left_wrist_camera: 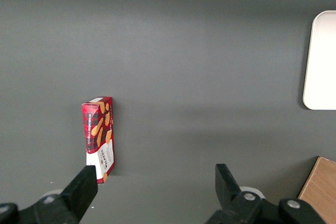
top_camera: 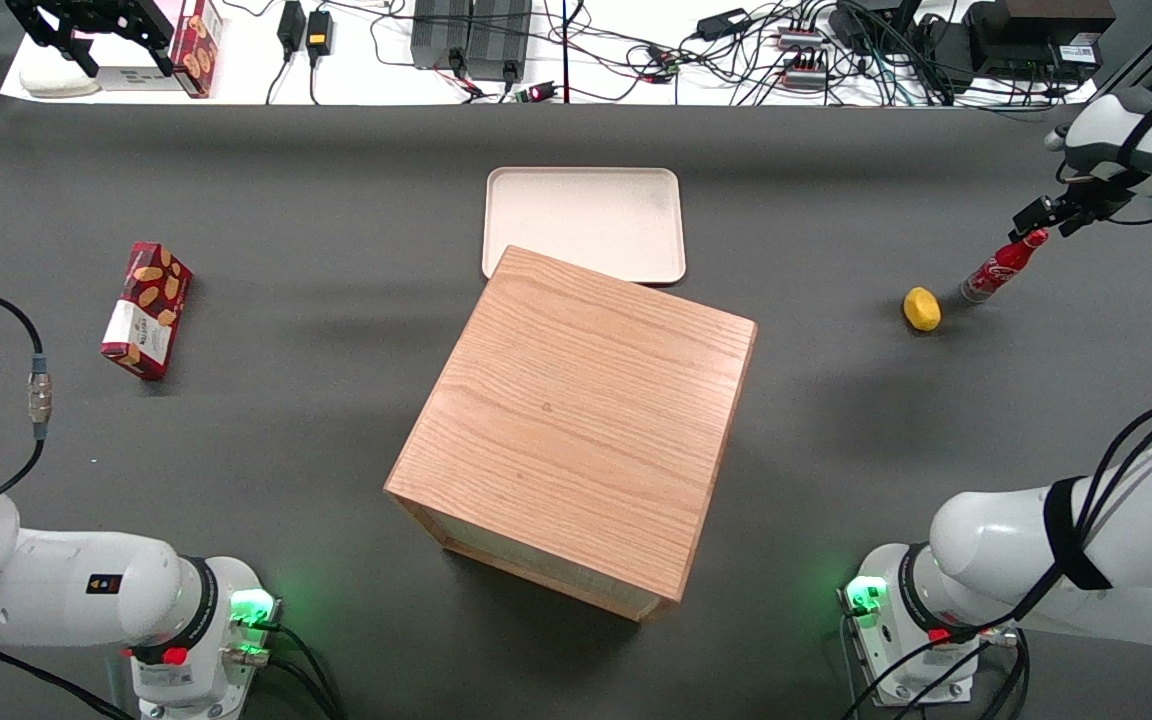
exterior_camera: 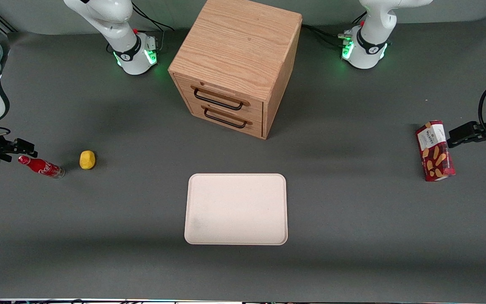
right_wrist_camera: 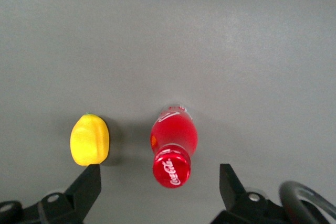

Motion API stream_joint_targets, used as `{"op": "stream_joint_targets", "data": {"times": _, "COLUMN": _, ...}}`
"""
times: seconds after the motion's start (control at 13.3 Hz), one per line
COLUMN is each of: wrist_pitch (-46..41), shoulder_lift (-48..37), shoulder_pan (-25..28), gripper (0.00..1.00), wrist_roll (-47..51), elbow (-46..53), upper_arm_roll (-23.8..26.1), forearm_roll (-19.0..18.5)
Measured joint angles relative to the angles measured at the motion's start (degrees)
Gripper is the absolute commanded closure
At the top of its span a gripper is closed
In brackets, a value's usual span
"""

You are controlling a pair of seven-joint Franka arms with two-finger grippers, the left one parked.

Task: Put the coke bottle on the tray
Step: 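Lower the open right gripper around the bottle's neck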

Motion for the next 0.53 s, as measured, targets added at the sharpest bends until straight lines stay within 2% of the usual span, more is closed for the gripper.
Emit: {"op": "stream_joint_targets", "data": {"times": 0.53, "wrist_pitch": 1.0, "shoulder_lift": 0.9, "shoulder_pan": 0.0, "gripper": 0.0, "wrist_roll": -0.8, "elbow": 0.0, "upper_arm_roll": 0.0, "forearm_roll": 0.1}}
